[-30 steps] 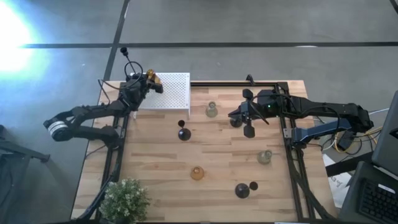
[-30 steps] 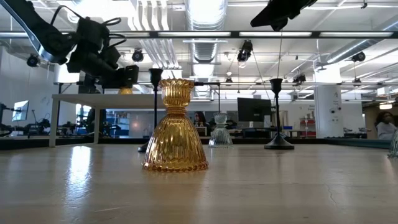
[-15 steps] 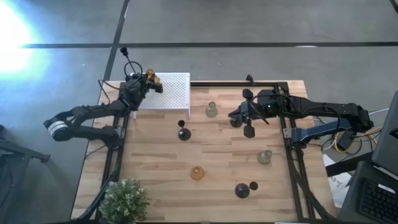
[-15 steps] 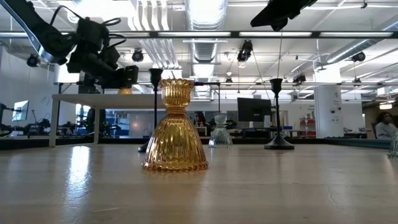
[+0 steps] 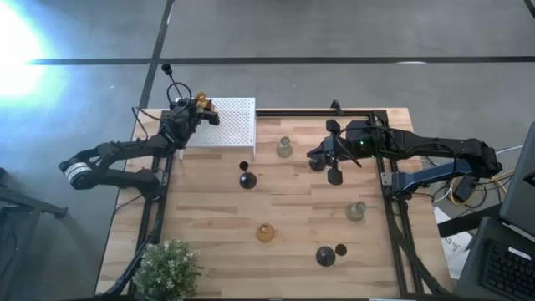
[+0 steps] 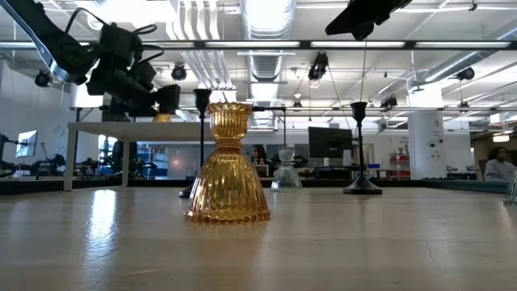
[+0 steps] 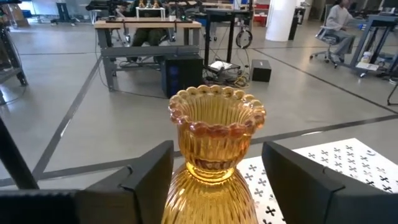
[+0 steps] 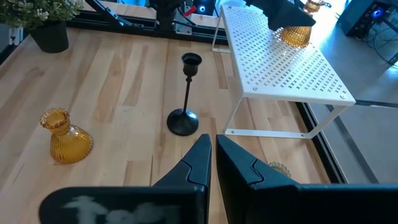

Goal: Pick & Place candle stick holders
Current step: Put the top orange candle holder on the shelf

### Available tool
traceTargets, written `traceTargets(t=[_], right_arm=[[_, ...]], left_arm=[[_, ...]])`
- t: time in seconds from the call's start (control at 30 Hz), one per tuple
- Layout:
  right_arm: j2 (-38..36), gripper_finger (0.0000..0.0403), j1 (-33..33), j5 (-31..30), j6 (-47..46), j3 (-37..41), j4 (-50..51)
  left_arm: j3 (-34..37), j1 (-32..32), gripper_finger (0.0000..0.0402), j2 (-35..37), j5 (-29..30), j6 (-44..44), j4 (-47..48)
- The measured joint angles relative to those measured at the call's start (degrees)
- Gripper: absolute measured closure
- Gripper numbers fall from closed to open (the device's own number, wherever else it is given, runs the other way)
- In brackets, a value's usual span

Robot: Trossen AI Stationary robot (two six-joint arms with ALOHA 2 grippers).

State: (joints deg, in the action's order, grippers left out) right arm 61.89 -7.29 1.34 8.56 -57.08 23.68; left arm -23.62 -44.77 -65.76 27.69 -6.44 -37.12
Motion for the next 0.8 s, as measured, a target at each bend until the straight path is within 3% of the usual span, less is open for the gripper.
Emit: traceTargets(t=[0.5,0.8], right_arm=[[0.0,0.0385,0.0,0.0,0.0,0.0,0.04],[0.0,0.0385,0.0,0.02,-0.46,0.0,0.09]], left_arm=[[0.0,0.67,0.0131,0.74,-2.55,-0.06,-0.19],[0.0,2.43,0.0133,6.25,-2.68,-0.8,4.57]])
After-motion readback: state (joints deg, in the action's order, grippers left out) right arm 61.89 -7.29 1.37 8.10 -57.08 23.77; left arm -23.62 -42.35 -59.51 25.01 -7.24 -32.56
